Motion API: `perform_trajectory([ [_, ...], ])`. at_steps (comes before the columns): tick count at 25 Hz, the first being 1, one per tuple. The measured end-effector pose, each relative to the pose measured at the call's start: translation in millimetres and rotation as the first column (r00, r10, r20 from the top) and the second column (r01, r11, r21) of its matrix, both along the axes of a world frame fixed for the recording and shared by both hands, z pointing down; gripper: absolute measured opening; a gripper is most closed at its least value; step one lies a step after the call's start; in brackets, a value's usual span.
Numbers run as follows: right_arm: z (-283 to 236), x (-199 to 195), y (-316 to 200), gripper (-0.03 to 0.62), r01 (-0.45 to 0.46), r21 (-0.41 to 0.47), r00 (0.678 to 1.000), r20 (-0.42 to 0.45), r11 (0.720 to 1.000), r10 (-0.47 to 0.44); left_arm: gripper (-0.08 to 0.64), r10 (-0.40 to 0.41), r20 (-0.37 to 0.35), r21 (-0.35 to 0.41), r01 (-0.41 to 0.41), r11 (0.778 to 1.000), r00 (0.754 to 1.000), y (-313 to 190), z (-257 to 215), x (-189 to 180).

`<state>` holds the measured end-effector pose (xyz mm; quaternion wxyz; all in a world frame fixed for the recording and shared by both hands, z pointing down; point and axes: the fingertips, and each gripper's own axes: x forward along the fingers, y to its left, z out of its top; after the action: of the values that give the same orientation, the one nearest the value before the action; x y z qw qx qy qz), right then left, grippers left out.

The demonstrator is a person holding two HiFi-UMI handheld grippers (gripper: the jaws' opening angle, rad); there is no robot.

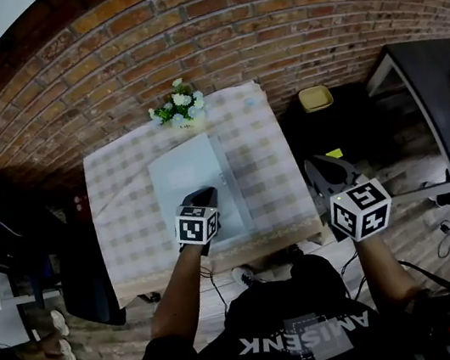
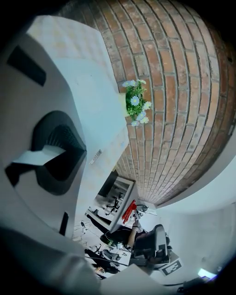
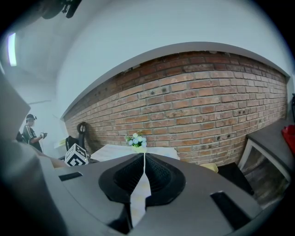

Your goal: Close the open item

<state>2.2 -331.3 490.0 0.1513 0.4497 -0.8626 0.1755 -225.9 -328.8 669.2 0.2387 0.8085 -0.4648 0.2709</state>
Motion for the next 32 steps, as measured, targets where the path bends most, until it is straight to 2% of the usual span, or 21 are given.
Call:
perform_trajectory([
  [6, 4.6, 9.8, -2.1, 0.043, -0.021, -0.009, 1.000, 0.011, 1.000, 0.021, 0.006, 0.005, 0.035, -0.033, -0.004, 0.999, 0.999, -4.0, 13.0, 4.5],
  [12, 9.6, 21.7, -0.2, 0.043, -0.051, -0.021, 0.999, 0.013, 0.998, 0.051, 0.006, 0.053, 0.083, -0.063, -0.048, 0.997, 0.995, -2.5, 34.2, 13.4],
  [17, 14.0, 30.3, 0.4, 0.043, -0.069, -0.027, 0.997, 0.014, 0.997, 0.069, 0.006, 0.048, 0.097, -0.086, -0.040, 0.995, 0.994, -4.3, 44.5, 15.2],
  [32, 14.3, 36.5, -1.6, 0.043, -0.082, -0.028, 0.996, 0.022, 0.996, 0.083, 0.006, 0.044, 0.121, -0.051, -0.038, 0.998, 0.992, -4.5, 49.6, 16.9],
])
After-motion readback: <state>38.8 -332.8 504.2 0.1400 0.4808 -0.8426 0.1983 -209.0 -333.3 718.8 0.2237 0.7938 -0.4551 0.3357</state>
